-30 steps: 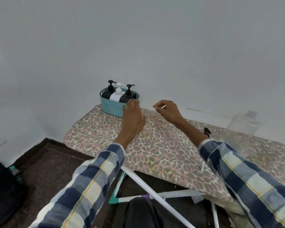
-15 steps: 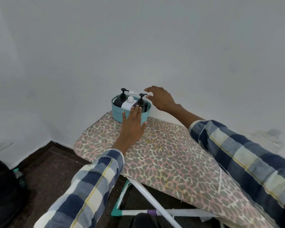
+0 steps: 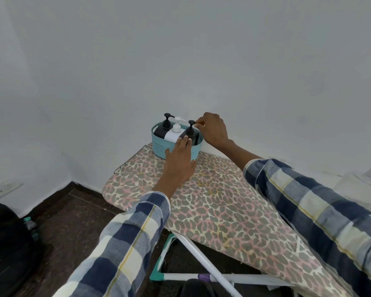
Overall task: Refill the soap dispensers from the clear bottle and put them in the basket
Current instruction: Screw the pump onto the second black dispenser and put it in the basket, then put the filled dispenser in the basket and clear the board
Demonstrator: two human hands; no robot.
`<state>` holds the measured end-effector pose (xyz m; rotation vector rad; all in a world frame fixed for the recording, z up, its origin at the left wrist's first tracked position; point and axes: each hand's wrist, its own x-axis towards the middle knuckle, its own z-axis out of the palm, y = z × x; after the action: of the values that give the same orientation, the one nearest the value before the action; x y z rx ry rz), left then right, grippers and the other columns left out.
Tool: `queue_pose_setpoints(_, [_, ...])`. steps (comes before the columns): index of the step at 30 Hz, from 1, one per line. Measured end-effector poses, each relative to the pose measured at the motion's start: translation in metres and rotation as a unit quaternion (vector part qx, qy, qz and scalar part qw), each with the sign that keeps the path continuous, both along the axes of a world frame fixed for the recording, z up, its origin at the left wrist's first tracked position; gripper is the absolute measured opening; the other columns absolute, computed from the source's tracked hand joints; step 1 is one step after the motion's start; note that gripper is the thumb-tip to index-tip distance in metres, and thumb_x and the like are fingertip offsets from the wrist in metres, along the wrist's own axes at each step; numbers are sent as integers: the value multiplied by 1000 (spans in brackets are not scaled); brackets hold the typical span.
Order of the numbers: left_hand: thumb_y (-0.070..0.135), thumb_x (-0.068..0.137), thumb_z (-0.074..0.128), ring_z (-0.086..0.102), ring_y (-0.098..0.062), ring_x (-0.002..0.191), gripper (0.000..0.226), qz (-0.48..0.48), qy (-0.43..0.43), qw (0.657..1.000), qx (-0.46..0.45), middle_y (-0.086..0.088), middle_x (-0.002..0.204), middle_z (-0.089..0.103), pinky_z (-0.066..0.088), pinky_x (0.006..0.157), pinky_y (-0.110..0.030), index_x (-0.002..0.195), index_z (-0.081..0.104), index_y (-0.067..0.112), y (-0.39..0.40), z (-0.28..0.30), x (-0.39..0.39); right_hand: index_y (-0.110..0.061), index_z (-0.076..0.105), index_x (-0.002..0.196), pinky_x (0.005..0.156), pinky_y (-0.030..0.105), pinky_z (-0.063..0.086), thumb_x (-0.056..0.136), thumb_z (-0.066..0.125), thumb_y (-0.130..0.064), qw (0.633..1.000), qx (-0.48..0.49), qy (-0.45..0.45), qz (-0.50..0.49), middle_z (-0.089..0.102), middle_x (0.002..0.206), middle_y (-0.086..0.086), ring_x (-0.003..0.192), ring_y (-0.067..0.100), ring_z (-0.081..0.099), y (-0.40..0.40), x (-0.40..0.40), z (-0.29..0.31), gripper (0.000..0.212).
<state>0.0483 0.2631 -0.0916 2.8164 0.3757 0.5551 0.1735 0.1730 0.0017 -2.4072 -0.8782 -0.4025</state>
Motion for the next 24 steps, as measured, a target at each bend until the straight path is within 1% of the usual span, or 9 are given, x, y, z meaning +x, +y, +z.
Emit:
queue_pose_setpoints(2, [33, 104, 66, 15, -24, 165, 83, -1, 4, 1000, -1, -5, 178, 18, 30, 124, -68, 170, 20, 12, 0, 1, -1, -7, 83, 104, 73, 42, 53, 99, 64, -17, 1000, 10, 10, 1, 72, 97, 9, 87, 32, 67, -2, 0, -2, 21])
queue_pose_setpoints(5, [32, 104, 66, 13, -24, 166, 83, -5, 12, 1000, -2, -5, 179, 16, 28, 125, -69, 170, 19, 12, 0, 2, -2, -11, 78, 121, 81, 38, 54, 96, 66, -15, 1000, 7, 15, 7, 71, 111, 4, 100, 28, 67, -9, -2, -3, 28])
queue_pose_setpoints(7, [32, 105, 65, 11, -24, 166, 84, -7, 18, 1000, -4, -5, 179, 15, 25, 125, -69, 170, 17, 11, -1, 5, -2, -11, 76, 125, 87, 40, 54, 96, 68, -16, 1000, -6, 8, 16, 70, 115, 4, 106, 27, 67, -19, -5, -5, 30])
queue_pose_setpoints(11, [37, 106, 61, 2, -26, 167, 86, 6, 37, 999, 5, -7, 181, 6, 11, 128, -70, 171, 12, 8, -12, 10, -4, -13, 75, 127, 87, 37, 51, 98, 71, -24, 1000, -11, 7, 20, 70, 115, 3, 100, 23, 66, -57, -13, -12, 31])
queue_pose_setpoints(15, [30, 106, 58, -8, -31, 167, 83, 3, 23, 999, 39, -14, 180, -1, 4, 130, -66, 170, 11, 4, -48, 3, -12, -17, 77, 121, 88, 36, 52, 98, 73, -29, 999, 15, 42, -3, 72, 110, -3, 97, 19, 68, -116, -22, -27, 26])
queue_pose_setpoints(17, [25, 106, 59, -3, -33, 167, 80, -26, 2, 1000, 5, -17, 179, 4, 5, 133, -58, 169, 16, 4, -77, -2, -12, -18, 78, 117, 91, 39, 53, 98, 72, -30, 997, 40, 60, -16, 73, 109, -2, 99, 18, 69, -148, -30, -34, 23])
queue_pose_setpoints(19, [19, 105, 60, 6, -33, 167, 76, -76, -19, 995, -57, -18, 177, 13, 11, 135, -51, 168, 21, 3, -111, -6, -11, -19, 79, 112, 93, 39, 53, 99, 71, -31, 994, 63, 85, -34, 75, 108, -1, 102, 17, 69, -181, -39, -44, 20])
queue_pose_setpoints(21, [12, 103, 60, 17, -33, 164, 71, -124, -42, 986, -104, -19, 174, 22, 21, 133, -47, 165, 28, 2, -145, -9, -8, -19, 80, 109, 91, 36, 52, 100, 69, -31, 990, 71, 103, -61, 76, 108, -1, 103, 16, 68, -213, -46, -56, 19])
queue_pose_setpoints(24, [7, 102, 57, 33, -31, 156, 64, -167, -40, 974, -144, -17, 167, 34, 37, 124, -45, 161, 35, 1, -190, -14, -3, -17, 79, 106, 84, 33, 50, 101, 66, -29, 985, 82, 104, -107, 77, 105, 0, 100, 16, 69, -262, -51, -69, 19])
